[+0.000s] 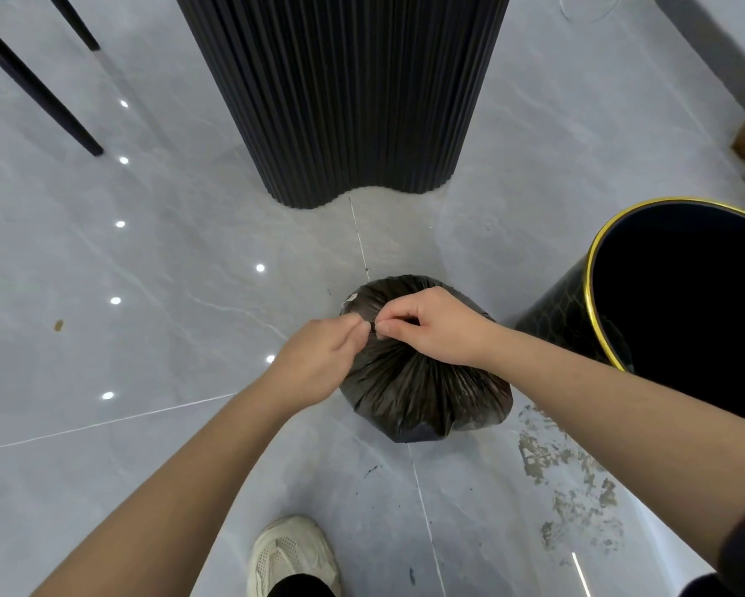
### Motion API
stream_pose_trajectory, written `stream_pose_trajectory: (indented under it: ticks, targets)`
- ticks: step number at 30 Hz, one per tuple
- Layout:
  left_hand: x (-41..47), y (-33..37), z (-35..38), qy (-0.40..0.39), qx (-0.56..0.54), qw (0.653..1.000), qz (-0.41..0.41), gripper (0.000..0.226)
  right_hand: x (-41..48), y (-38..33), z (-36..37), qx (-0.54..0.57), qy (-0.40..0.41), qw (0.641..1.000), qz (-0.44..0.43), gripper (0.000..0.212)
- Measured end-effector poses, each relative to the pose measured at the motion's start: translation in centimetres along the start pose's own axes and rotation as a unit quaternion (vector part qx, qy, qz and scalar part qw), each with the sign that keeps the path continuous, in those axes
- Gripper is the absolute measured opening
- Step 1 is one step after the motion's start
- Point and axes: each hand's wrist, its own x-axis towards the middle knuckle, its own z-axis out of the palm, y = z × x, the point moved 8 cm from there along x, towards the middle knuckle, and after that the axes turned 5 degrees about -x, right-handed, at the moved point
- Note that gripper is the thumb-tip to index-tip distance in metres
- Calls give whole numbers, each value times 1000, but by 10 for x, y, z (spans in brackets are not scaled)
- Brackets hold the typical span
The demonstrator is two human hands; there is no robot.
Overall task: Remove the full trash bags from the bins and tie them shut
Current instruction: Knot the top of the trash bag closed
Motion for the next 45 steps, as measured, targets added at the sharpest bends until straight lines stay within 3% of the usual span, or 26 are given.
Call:
stream_pose_trajectory:
  ticks: [3, 5, 10, 18, 23, 27, 34, 38, 41, 43, 45]
  targets:
    - [-2, -10, 0, 21, -247, 959, -140, 40, -3, -8, -6, -56, 38, 997, -46, 19]
    - [-3, -7, 1, 22, -303, 936, -178, 41, -5, -11, -10, -100, 48, 991, -72, 20]
    - [-3, 12, -15, 28, -288, 945, -156, 40, -4, -10, -20, -186, 26, 979, -78, 18]
    - [-9, 35, -29, 1, -277, 949, -147, 42, -13, -32, -36, -308, 106, 943, -68, 17]
    - [-16, 41, -40, 6, -282, 949, -142, 41, -15, -42, -38, -273, 113, 955, -22, 15]
    - [-19, 46, -41, 4, -287, 949, -128, 41, -18, -43, -40, -261, 174, 948, -49, 13]
    - [-23, 23, -21, 14, -308, 942, -129, 41, -19, -23, -40, -171, 186, 967, -33, 20]
    - [-26, 1, 7, 53, -247, 965, -74, 39, -15, -12, -40, -145, 196, 969, 44, 18]
    - [-25, 0, 27, 87, -138, 987, -9, 31, -14, -2, -39, -90, 205, 966, 130, 15]
    - [-23, 6, 37, 116, -5, 993, 27, 26, -13, 8, -29, 15, 173, 966, 190, 19]
    - [-22, 13, 43, 141, 141, 978, 57, 26, -15, 17, -16, 180, 146, 938, 257, 18]
